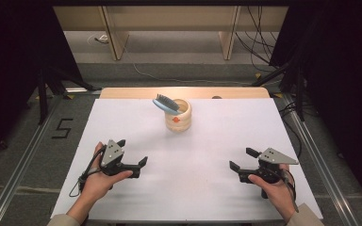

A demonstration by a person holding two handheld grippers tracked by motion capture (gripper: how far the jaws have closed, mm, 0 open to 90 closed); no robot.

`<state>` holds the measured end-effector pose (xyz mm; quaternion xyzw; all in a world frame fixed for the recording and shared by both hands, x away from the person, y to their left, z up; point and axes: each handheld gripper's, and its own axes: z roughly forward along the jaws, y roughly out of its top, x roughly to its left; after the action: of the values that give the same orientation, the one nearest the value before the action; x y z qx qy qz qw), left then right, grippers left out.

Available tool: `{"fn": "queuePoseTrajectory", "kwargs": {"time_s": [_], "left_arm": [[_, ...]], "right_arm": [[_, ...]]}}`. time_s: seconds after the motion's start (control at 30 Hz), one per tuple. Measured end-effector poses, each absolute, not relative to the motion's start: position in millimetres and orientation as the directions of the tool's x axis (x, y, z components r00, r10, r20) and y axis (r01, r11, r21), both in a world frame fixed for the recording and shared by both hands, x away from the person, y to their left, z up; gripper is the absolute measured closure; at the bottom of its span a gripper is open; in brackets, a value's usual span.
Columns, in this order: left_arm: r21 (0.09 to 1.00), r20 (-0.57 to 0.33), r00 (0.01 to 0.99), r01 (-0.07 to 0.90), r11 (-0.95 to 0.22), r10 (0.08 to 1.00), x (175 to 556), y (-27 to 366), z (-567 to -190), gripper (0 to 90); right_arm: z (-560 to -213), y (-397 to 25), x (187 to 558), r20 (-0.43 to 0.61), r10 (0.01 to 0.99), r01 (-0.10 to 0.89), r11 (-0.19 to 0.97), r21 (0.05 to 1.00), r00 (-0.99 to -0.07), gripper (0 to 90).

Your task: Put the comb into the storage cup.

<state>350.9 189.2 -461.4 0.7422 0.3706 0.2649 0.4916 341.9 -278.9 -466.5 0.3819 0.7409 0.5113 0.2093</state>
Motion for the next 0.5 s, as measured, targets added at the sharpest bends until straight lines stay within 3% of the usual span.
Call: {"fn": "queuePoseTrajectory", "kwargs": {"time_s": [0.5], "left_arm": [[0.927, 0.022, 0.576, 0.294, -0.232, 0.817, 347.3, 191.8, -467.4, 0.0]], "right_arm": [[-467.6, -281.7, 339.8, 0.069, 0.779, 0.347, 0.196, 0.917, -0.623, 13.4]]}}
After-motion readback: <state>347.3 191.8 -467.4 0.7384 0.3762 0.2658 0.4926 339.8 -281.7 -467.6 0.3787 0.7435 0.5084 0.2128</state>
